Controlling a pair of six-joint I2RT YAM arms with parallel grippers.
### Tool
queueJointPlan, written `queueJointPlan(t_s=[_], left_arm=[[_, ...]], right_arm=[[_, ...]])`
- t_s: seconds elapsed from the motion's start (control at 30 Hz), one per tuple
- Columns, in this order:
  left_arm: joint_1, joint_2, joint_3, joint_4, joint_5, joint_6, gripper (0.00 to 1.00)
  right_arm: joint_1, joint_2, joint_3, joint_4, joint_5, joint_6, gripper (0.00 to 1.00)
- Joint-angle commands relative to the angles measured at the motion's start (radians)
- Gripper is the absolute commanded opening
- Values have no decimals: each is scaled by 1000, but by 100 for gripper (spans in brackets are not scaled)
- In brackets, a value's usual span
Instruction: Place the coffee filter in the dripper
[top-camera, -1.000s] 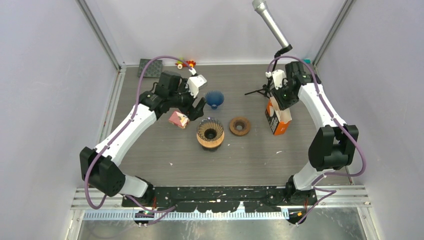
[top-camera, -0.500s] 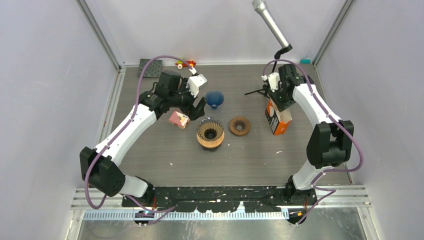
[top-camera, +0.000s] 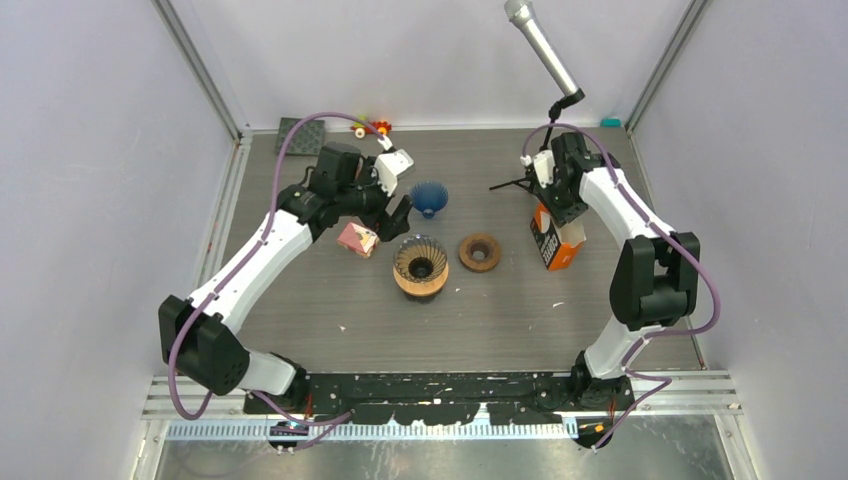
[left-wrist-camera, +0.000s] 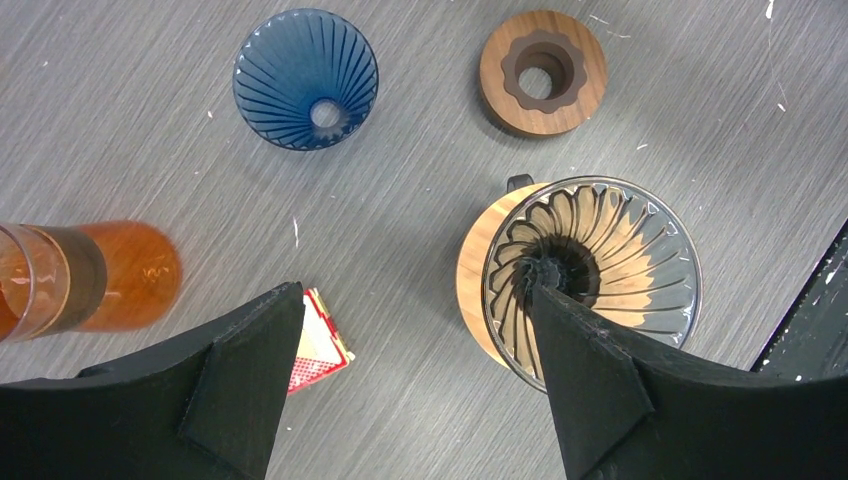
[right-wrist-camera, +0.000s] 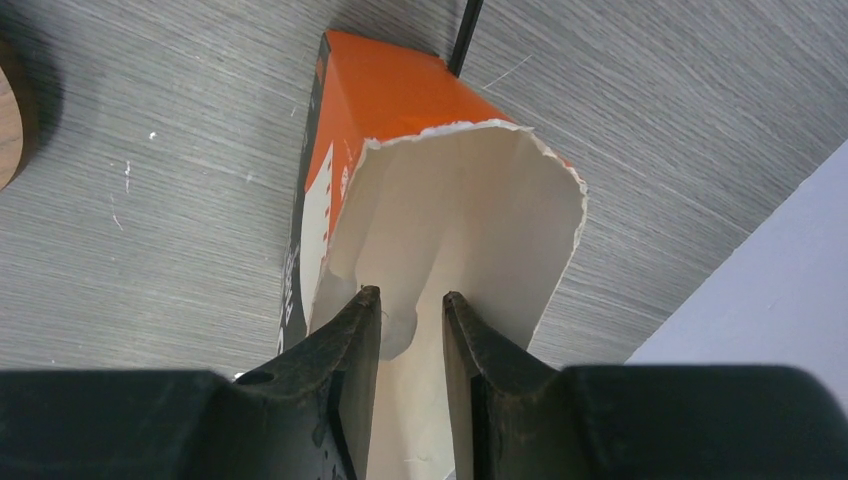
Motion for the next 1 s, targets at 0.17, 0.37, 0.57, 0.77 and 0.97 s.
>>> queueJointPlan(t_s=[0.17,0.37,0.57,0.77,0.97], left_arm=[[4,-46,-13,53,22,-5,86],[4,-54,-15,53,21,1,86],[4,-65,-11,55,21,4,86],[4,-71,-9,60,21,5,86],[4,-58,6,77,6,-17,86]], right_arm=[[11,7,8,20,12,30,23],[11,5,52,-6,3,51,8],[10,-19,95,-35,6,61,1],[10,-55,141,-67,9,66,1],[10,-93,192,-102,16,69,0]])
